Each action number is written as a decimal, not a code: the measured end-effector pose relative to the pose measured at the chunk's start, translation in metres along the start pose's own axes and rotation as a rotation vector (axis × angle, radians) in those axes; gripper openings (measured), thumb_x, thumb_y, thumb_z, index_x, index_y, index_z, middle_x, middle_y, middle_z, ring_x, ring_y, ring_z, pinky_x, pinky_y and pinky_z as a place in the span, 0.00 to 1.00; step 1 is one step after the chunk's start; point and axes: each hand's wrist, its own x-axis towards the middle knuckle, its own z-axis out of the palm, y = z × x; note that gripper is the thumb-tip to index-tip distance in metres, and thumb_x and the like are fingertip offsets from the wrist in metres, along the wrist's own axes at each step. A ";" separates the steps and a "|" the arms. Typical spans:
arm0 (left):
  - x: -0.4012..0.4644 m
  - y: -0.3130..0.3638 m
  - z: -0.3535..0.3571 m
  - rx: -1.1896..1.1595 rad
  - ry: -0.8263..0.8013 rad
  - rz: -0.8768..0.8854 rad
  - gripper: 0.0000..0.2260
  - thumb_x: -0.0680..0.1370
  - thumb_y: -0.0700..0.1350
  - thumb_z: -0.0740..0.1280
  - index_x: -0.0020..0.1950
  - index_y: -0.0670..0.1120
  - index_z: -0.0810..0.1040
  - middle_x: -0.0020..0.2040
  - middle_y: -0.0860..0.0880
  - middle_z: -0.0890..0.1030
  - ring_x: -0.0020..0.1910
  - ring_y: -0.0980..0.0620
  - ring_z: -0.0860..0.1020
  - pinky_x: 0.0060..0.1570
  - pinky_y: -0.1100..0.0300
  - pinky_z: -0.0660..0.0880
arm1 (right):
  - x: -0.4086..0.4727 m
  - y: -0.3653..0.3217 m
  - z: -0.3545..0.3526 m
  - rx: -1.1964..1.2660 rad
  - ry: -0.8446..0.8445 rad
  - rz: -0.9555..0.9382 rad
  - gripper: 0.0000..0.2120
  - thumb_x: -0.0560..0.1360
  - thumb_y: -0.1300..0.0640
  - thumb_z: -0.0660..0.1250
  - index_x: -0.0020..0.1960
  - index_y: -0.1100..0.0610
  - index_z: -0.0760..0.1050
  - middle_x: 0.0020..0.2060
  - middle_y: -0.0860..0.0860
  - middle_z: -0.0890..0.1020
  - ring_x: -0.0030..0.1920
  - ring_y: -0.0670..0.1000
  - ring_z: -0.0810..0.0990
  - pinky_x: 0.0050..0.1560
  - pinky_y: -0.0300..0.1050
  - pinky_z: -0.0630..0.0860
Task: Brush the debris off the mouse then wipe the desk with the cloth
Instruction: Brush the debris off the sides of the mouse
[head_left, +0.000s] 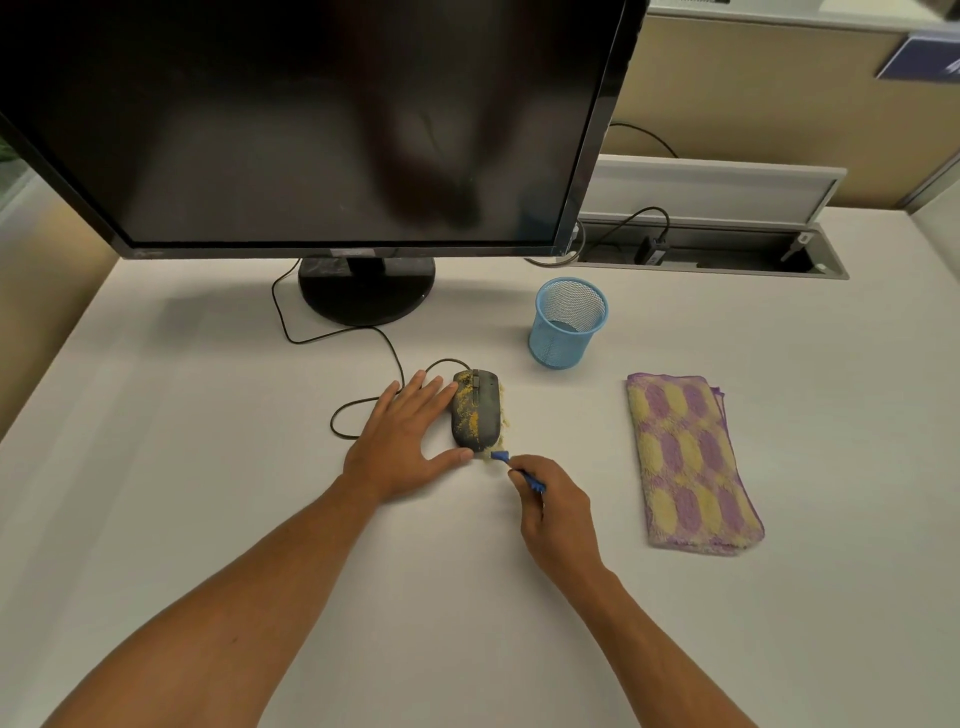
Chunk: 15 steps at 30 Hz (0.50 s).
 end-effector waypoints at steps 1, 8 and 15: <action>0.000 0.000 0.000 0.000 0.000 -0.001 0.40 0.73 0.74 0.55 0.79 0.55 0.51 0.79 0.53 0.55 0.78 0.57 0.44 0.77 0.50 0.45 | 0.001 -0.001 -0.002 0.006 0.018 -0.001 0.09 0.78 0.59 0.63 0.55 0.61 0.78 0.49 0.54 0.83 0.46 0.46 0.77 0.52 0.24 0.67; -0.001 0.001 -0.001 -0.031 0.003 -0.007 0.40 0.74 0.73 0.57 0.79 0.55 0.51 0.79 0.54 0.54 0.78 0.58 0.43 0.77 0.49 0.45 | 0.027 -0.012 -0.007 0.089 0.110 -0.031 0.10 0.78 0.61 0.64 0.56 0.63 0.78 0.49 0.55 0.83 0.48 0.46 0.77 0.52 0.23 0.69; 0.000 0.000 0.000 -0.009 0.011 0.002 0.40 0.74 0.73 0.57 0.79 0.55 0.52 0.79 0.53 0.55 0.78 0.57 0.44 0.77 0.50 0.45 | 0.013 -0.003 0.002 0.151 0.060 0.039 0.11 0.78 0.58 0.63 0.57 0.59 0.78 0.51 0.51 0.83 0.50 0.42 0.77 0.52 0.24 0.69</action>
